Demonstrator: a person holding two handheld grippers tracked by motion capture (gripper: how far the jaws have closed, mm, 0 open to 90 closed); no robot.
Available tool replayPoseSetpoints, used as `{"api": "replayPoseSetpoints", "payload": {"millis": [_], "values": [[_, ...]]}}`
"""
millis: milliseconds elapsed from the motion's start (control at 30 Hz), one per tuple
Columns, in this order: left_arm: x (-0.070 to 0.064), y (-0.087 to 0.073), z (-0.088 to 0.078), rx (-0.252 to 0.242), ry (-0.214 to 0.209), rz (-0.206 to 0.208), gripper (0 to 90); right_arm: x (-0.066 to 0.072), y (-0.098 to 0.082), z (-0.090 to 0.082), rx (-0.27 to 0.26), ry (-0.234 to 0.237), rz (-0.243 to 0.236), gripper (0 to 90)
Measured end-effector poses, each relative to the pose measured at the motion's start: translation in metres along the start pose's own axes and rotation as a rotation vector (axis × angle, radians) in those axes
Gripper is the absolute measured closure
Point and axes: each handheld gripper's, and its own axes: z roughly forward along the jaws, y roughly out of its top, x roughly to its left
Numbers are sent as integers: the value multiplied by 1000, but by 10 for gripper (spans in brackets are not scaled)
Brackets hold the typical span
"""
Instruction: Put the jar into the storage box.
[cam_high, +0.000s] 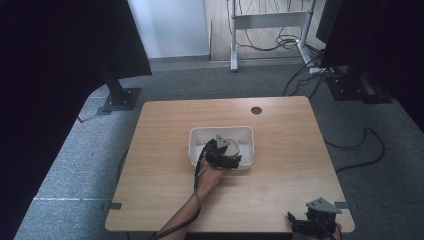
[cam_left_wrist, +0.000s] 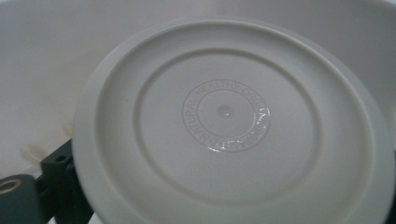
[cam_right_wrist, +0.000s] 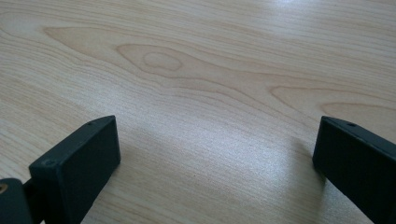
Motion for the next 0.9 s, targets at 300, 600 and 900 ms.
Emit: {"api": "replayPoseSetpoints", "payload": {"millis": [300,600,900], "values": [[1,3,-9,-28,-11,7,26,0,0,0,0,0,0,3],[2,4,-20,-45,-22,19,25,0,0,0,0,0,0,3],[2,7,-31,-68,-42,23,24,0,0,0,0,-1,0,3]]}}
